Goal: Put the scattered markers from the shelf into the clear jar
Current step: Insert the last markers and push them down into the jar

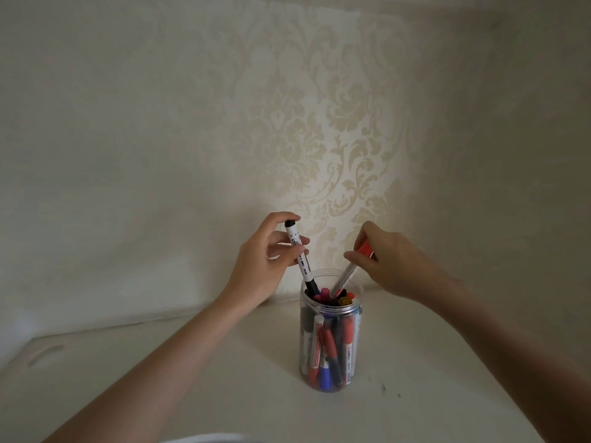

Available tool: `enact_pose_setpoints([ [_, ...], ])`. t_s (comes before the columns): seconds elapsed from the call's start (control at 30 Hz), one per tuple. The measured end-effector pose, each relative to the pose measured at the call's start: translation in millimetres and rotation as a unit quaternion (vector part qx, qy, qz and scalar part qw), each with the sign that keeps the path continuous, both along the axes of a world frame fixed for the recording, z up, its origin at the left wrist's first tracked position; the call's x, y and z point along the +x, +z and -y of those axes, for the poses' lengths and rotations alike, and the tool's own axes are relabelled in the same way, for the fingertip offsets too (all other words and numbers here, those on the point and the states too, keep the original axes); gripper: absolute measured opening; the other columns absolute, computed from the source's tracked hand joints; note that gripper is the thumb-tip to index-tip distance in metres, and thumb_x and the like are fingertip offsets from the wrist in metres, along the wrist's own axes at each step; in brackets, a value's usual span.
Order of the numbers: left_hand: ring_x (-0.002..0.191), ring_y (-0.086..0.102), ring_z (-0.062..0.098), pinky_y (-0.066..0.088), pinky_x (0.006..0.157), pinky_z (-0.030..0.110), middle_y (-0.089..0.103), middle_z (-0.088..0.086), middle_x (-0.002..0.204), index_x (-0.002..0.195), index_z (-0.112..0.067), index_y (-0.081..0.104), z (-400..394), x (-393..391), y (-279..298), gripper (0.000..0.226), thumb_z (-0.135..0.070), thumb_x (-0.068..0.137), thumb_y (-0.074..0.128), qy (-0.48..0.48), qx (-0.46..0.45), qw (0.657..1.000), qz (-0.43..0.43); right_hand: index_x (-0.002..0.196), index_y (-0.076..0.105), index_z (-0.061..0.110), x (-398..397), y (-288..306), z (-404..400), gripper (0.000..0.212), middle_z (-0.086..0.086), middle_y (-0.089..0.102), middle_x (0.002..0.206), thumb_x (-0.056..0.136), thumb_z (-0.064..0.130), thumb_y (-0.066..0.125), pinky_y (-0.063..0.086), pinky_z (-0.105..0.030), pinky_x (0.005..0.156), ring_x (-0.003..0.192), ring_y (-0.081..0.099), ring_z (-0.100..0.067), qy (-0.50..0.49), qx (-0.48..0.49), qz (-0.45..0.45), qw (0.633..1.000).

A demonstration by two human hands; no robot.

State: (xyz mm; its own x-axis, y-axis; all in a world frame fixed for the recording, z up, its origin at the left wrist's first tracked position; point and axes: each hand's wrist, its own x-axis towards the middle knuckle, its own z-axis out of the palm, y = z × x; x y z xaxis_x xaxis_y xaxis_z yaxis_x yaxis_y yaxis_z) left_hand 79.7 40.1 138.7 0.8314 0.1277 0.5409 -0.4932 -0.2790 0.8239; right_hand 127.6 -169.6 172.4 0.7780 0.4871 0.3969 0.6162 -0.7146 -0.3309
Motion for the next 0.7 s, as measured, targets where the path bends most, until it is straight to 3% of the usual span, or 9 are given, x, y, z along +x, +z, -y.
enact_pose_setpoints([
  [0.17,0.090,0.075,0.023,0.060,0.085,0.043,0.076,0.008,0.096,0.111,-0.023,0.055,1.3,2.7,-8.4,0.032,-0.001,0.090,0.065,-0.003,-0.024,1.000,-0.004,0.098,0.048,0.012,0.4,-8.7,-19.9,0.020,-0.006,0.065,0.089,0.094,0.031,0.052,0.054,-0.032,0.070,0.078,0.061,-0.019,0.035,-0.046,-0.053,0.997],
  [0.3,0.090,0.075,0.021,0.060,0.084,0.040,0.076,0.007,0.097,0.114,-0.024,0.055,1.4,3.5,-10.8,0.033,-0.002,0.091,0.065,-0.008,-0.009,1.000,-0.010,0.098,0.046,0.010,2.7,-28.5,-26.2,0.021,-0.006,0.059,0.089,0.097,0.032,0.044,0.049,-0.036,0.072,0.079,0.056,-0.023,0.036,-0.071,-0.055,0.995],
  [0.4,0.089,0.075,0.019,0.060,0.084,0.039,0.076,0.006,0.097,0.117,-0.022,0.055,4.3,5.0,-8.3,0.034,-0.003,0.091,0.065,-0.006,0.000,1.000,-0.012,0.108,0.050,0.007,9.0,-25.0,-28.8,0.025,-0.008,0.056,0.102,0.100,0.022,0.031,0.049,-0.042,0.082,0.090,0.054,-0.026,0.006,-0.109,-0.031,0.994],
  [0.47,0.090,0.075,0.018,0.060,0.085,0.040,0.076,0.005,0.097,0.118,-0.023,0.055,7.1,6.5,-7.2,0.035,-0.004,0.091,0.066,-0.007,0.009,1.000,-0.012,0.112,0.053,0.008,13.3,-19.6,-29.9,0.024,-0.010,0.062,0.106,0.098,0.023,0.039,0.051,-0.036,0.081,0.092,0.059,-0.024,-0.008,-0.081,-0.052,0.995],
  [0.57,0.088,0.075,0.015,0.059,0.086,0.041,0.076,0.002,0.096,0.119,-0.025,0.056,10.3,7.3,-6.8,0.037,-0.007,0.090,0.067,0.008,0.030,1.000,-0.005,0.102,0.048,0.013,12.4,-15.5,-37.2,0.026,-0.007,0.067,0.089,0.088,0.031,0.061,0.055,-0.036,0.071,0.078,0.063,-0.023,-0.021,-0.040,-0.024,0.999],
  [0.7,0.081,0.074,0.016,0.058,0.085,0.046,0.075,0.002,0.091,0.117,-0.027,0.057,11.7,5.9,-9.0,0.038,-0.011,0.086,0.072,0.029,0.061,0.998,0.005,0.090,0.045,0.013,4.7,-13.8,-43.1,0.036,-0.006,0.056,0.077,0.083,0.043,0.064,0.049,-0.034,0.062,0.071,0.059,-0.025,-0.057,-0.115,0.069,0.989],
])
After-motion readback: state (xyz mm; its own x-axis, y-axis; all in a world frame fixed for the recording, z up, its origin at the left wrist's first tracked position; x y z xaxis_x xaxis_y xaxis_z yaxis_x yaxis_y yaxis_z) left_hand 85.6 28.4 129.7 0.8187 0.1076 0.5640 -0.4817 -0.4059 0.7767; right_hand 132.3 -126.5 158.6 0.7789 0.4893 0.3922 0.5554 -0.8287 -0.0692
